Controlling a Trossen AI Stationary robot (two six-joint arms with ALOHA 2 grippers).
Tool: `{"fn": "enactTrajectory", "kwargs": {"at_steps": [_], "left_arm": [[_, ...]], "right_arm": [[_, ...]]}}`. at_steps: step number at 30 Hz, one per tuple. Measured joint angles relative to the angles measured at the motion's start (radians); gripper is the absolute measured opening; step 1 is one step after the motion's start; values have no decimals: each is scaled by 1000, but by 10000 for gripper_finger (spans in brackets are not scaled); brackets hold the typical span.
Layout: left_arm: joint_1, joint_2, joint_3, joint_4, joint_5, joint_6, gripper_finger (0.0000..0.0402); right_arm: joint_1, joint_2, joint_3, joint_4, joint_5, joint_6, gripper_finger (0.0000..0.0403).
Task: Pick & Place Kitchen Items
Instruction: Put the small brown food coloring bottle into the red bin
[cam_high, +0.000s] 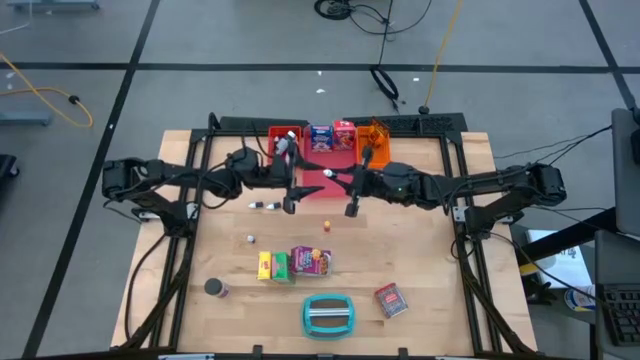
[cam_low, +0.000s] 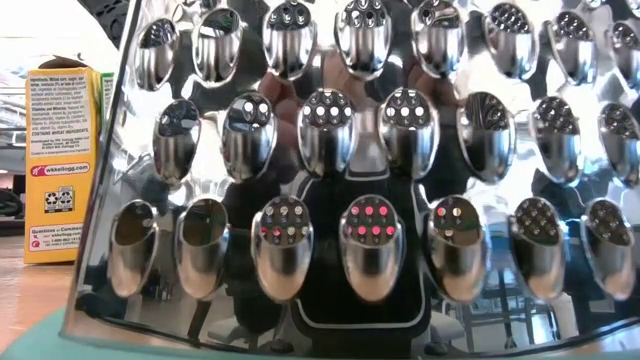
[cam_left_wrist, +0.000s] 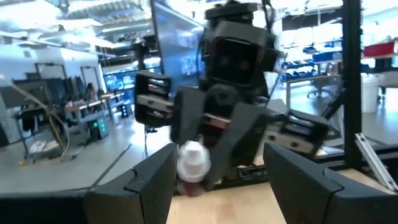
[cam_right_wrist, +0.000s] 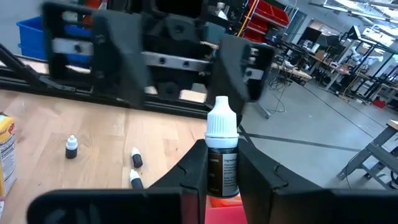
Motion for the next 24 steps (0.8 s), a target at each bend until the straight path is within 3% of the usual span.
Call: {"fn": "enactTrajectory", "kwargs": {"at_steps": [4,20,24], "left_arm": [[-17,0,0,-4,-10,17,241],[-30,0,0,-4,-35,36,239],[-30,0,0,-4,-34,46,207]], "right_arm": [[0,0,0,17,-76,3,52],[0,0,0,22,-78,3,52],[0,0,0,22,-78,3,52]]}}
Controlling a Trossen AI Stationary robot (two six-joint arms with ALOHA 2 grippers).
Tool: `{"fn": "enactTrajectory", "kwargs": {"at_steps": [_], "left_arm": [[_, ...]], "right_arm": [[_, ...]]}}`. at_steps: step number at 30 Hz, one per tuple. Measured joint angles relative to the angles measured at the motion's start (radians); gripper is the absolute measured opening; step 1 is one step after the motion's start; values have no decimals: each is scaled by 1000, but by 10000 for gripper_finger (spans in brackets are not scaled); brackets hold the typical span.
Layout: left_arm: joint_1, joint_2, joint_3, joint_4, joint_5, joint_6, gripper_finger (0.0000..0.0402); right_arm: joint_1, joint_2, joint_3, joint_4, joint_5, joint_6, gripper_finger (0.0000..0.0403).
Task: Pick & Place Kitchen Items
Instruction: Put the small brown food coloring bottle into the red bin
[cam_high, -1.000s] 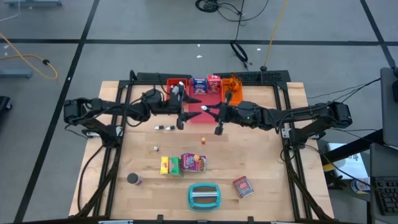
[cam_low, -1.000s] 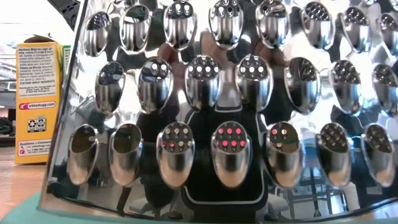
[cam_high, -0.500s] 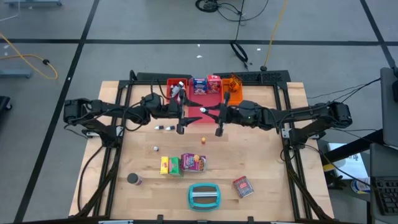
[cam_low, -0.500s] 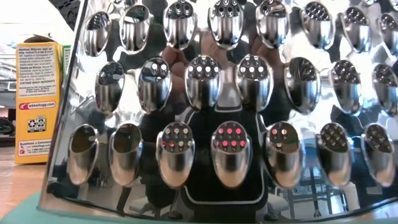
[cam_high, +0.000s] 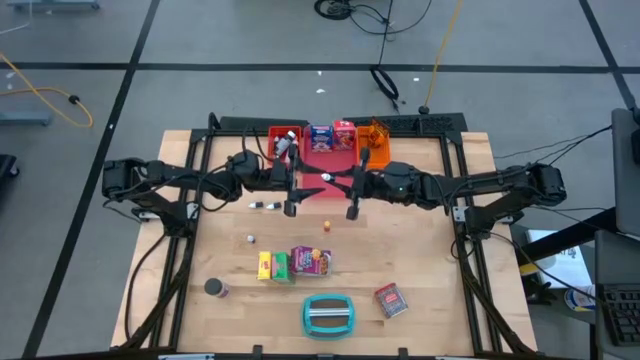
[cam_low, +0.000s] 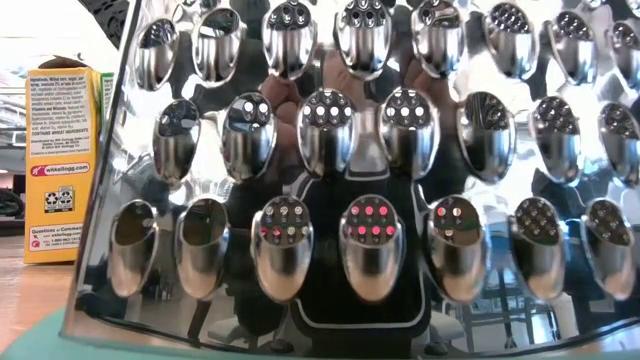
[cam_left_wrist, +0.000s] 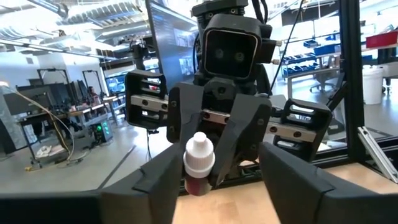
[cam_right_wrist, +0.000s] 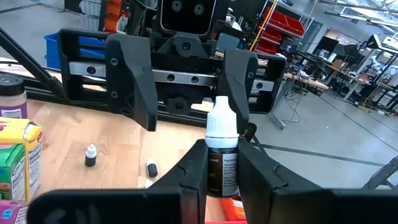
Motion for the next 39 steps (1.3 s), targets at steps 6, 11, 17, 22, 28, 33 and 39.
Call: {"fn": "enactTrajectory", "kwargs": {"at_steps": [6,11,17,22,28,33,39], "left_arm": [[1,0,0,0,4,8,113],[0,0,0,2,9,18,48],[1,-1,0,1,38,22,25],[1,-1,0,0,39,24,24],[1,-1,0,-2,49,26,23],[2,0,0,-6,52,18,23],[18,0,0,-9,51,10,23]], "right_arm": [[0,6,0,-2,-7,0,52],[0,6,0,1,-46,6,52],[0,6,-1,8,-46,3,52],[0,6,-1,8,-49,1,53],[0,6,-1,8,-53,0,77],[0,6,-1,2,-52,1,107],[0,6,-1,-4,-44,42,126]]}}
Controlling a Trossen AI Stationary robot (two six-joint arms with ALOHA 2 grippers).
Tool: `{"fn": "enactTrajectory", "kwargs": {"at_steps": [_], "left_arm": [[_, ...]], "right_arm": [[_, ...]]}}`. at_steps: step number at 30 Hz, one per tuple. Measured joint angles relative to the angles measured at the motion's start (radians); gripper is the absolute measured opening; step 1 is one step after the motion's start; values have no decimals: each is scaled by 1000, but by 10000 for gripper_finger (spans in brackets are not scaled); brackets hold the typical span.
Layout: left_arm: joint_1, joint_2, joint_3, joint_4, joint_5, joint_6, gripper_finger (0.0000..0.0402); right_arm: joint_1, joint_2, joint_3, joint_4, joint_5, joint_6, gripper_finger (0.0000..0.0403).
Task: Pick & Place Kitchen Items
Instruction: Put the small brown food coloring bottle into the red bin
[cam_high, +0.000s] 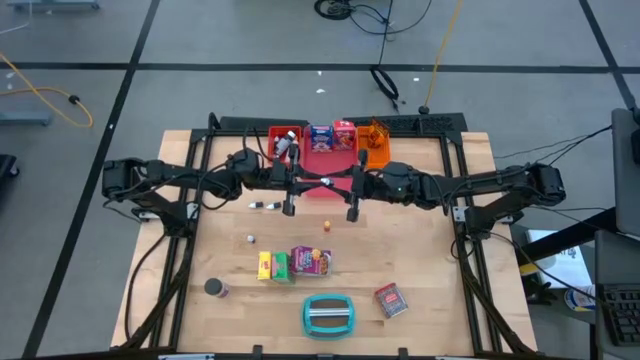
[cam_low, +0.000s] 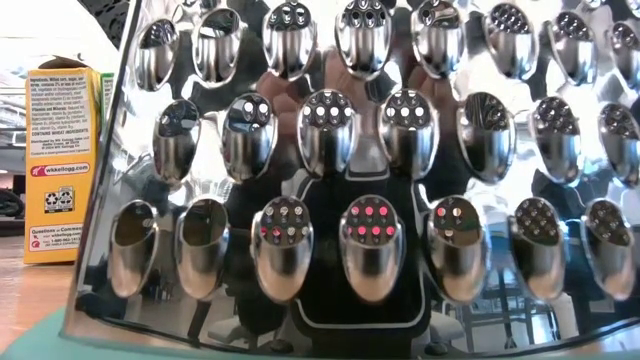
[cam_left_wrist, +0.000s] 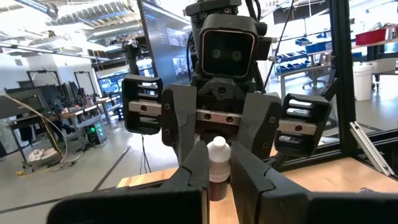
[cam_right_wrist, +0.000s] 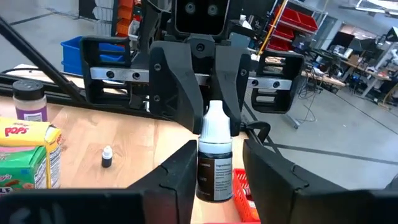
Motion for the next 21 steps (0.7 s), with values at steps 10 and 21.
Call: {"fn": "enactTrajectory", "kwargs": {"at_steps": [10,21], "left_arm": [[45,1,0,-20,-18,-17,23],[135,-97,-1,-429,-377,-44,23]], "right_arm": [[0,0,0,-99,98,3,147],[4,0,0,-230,127,41,145]]}}
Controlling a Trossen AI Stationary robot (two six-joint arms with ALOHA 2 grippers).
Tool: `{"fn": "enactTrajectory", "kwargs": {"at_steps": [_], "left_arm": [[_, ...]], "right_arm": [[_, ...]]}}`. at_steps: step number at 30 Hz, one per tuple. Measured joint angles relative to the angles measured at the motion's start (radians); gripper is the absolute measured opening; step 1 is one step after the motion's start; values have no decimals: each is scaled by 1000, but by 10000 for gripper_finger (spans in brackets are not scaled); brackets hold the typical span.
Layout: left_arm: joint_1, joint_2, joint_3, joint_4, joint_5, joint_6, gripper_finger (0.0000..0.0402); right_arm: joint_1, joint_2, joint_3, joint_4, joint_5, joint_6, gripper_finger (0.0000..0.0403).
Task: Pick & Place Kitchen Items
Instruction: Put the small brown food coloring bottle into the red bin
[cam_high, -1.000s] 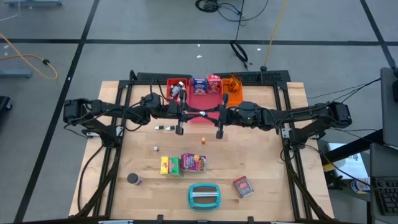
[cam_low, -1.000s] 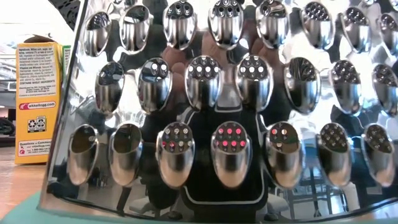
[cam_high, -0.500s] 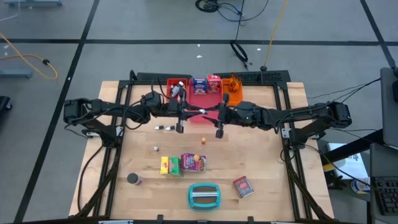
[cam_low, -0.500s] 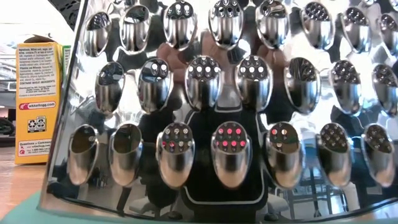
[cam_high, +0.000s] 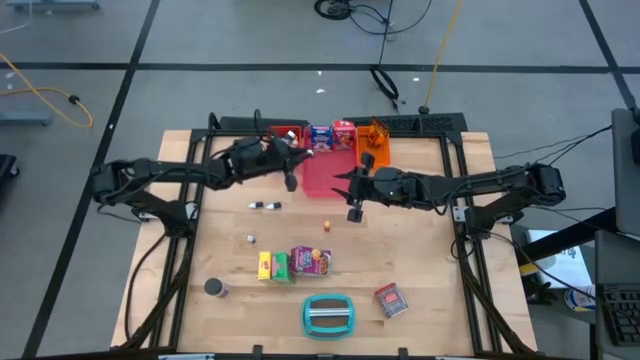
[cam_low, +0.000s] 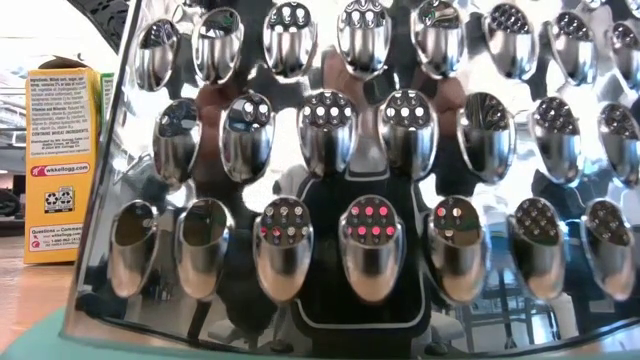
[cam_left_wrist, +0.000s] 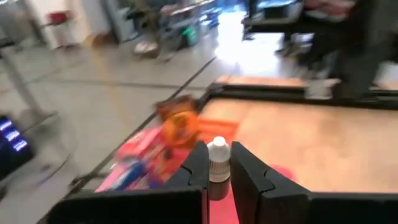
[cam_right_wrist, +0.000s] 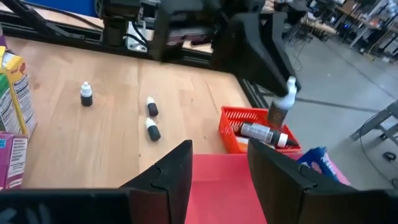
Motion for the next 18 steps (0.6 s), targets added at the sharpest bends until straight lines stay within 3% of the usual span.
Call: {"fn": "enactTrajectory", "kwargs": {"at_steps": [11,18], "left_arm": [[100,-63,1,-312,-193,-87,24],[180,-62,1,-385,-142,-125,29]], "right_arm": [[1,0,0,-5,-2,22,142],[11,0,0,-5,-3,23,140]]}}
